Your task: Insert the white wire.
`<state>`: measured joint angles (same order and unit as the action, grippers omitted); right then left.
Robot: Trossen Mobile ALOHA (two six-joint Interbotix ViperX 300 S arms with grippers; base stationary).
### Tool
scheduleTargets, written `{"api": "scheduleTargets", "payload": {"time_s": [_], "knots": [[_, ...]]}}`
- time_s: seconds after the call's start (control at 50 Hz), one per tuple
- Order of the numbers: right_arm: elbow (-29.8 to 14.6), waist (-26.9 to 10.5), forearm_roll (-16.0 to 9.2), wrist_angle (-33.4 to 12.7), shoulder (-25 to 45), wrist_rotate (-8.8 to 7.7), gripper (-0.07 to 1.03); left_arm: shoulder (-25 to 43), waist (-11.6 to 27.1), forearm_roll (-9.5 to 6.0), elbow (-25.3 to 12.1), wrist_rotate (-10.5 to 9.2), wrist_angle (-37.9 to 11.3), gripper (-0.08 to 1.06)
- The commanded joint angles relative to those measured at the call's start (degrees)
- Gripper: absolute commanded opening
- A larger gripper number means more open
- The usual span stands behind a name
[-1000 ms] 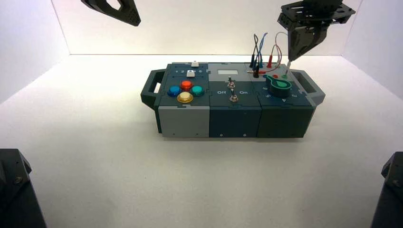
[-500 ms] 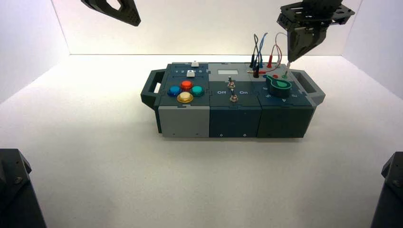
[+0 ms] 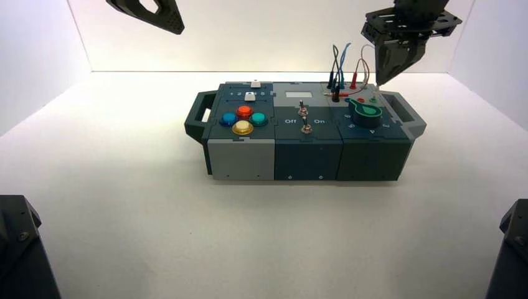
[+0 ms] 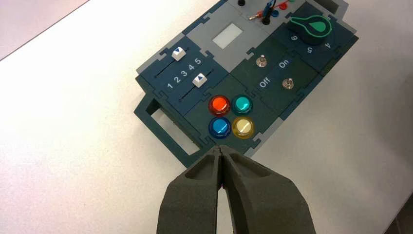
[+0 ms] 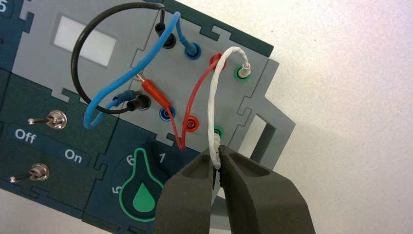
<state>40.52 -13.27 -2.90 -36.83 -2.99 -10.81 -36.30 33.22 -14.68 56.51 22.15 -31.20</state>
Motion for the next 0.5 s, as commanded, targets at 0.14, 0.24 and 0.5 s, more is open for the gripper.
{"api": "scheduleTargets", "payload": {"time_s": [0.14, 0.24, 0.5], "knots": [[-1.23, -0.35, 0.62, 0.53, 0.70, -0.09, -0.02, -0.18, -0.09, 0.09, -0.53, 0.35, 0.44, -0.03], [-1.23, -0.35, 0.62, 0.70, 1.76, -0.09, -0.02, -0.18, -0.09, 0.09, -0.53, 0.35, 0.44, -0.03], [-1.49, -0.35, 0.62, 1.32, 4.75, -0.09, -0.02, -0.18, -0.09, 0.09, -0.62, 0.35, 0.44, -0.03]]}}
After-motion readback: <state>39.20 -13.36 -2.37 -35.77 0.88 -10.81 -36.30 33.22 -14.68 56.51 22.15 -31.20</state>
